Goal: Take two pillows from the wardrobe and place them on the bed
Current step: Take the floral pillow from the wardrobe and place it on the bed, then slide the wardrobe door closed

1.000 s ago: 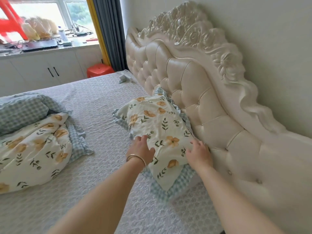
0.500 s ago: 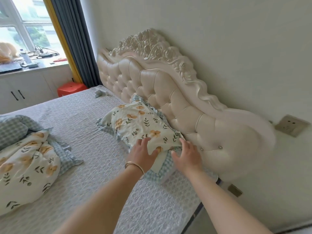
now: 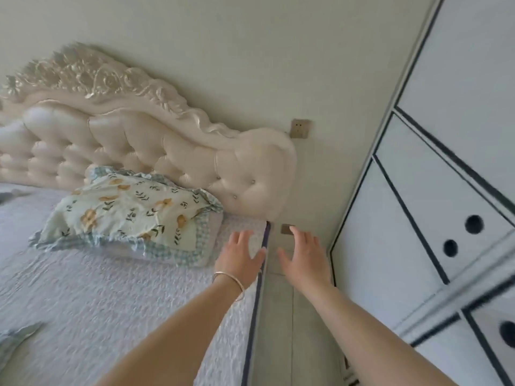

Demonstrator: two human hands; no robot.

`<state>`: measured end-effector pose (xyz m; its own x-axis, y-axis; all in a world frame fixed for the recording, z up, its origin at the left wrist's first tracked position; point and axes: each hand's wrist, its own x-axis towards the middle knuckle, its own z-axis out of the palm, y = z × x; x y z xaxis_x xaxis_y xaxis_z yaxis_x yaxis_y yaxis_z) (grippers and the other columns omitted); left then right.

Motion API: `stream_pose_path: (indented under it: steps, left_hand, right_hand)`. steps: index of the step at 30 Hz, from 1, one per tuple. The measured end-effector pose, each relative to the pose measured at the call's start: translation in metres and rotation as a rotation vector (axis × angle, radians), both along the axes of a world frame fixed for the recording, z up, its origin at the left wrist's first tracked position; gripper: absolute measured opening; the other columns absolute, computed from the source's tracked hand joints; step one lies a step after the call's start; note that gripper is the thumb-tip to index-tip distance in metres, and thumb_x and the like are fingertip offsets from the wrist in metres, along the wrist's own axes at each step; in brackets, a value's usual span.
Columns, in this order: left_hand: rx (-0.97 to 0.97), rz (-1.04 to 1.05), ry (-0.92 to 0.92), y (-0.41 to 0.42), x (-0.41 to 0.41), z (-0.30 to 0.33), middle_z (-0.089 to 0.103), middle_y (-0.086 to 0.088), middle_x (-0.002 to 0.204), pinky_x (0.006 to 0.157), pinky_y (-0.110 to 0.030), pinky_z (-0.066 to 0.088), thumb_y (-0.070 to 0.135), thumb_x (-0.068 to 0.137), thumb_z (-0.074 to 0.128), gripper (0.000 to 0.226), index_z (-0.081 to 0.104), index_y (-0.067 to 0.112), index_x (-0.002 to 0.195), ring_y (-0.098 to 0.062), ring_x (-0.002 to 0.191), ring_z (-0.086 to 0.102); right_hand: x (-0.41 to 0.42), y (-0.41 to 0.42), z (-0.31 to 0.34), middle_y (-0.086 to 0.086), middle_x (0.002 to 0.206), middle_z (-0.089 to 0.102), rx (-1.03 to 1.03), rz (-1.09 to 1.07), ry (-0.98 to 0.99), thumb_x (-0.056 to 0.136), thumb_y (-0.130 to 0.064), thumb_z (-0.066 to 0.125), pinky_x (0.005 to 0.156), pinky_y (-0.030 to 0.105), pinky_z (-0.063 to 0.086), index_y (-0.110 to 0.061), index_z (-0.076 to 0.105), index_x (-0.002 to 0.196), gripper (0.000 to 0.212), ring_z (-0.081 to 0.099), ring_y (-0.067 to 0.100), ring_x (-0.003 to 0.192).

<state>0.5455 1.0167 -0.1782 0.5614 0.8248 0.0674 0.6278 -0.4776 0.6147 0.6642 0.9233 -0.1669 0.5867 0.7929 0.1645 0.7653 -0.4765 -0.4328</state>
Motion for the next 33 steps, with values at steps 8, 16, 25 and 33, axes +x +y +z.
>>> stream_pose_path:
  steps: [8,16,25,33]
  left_hand:
    - [0.013,-0.240,0.007,-0.133,0.007,0.023,0.043,-0.004,0.138,0.095,-0.038,0.044,0.039,0.092,0.046,0.049,0.038,0.019,0.137,-0.025,0.118,0.049]
    - [-0.022,-0.348,-0.116,-0.273,-0.026,0.030,0.044,0.001,0.138,0.093,-0.030,0.045,0.035,0.092,0.048,0.049,0.036,0.022,0.138,-0.016,0.121,0.048]
    - [0.053,-0.511,-0.203,-0.406,-0.061,0.052,0.043,0.005,0.138,0.091,-0.030,0.046,0.037,0.093,0.045,0.046,0.037,0.023,0.137,-0.013,0.120,0.049]
    - [0.137,-0.808,-0.356,-0.486,-0.050,0.075,0.041,0.004,0.135,0.085,-0.029,0.049,0.036,0.091,0.051,0.044,0.042,0.023,0.133,-0.012,0.111,0.055]
  right_hand:
    - [-0.024,-0.155,0.031,0.003,0.137,0.043,0.039,-0.203,-0.138,0.091,-0.037,0.044,0.099,0.033,0.036,-0.017,0.030,0.140,0.055,0.039,0.022,0.124]
    - [-0.078,-0.296,0.052,0.003,0.136,0.045,0.149,-0.321,-0.161,0.092,-0.030,0.046,0.099,0.032,0.037,-0.016,0.035,0.137,0.049,0.040,0.022,0.124]
    - [-0.135,-0.435,0.085,0.005,0.127,0.053,0.157,-0.428,-0.283,0.086,-0.027,0.056,0.088,0.037,0.045,-0.013,0.044,0.130,0.048,0.047,0.026,0.115]
    - [-0.167,-0.527,0.119,0.007,0.108,0.064,0.147,-0.608,-0.592,0.070,-0.020,0.070,0.072,0.036,0.053,-0.011,0.052,0.117,0.051,0.061,0.029,0.096]
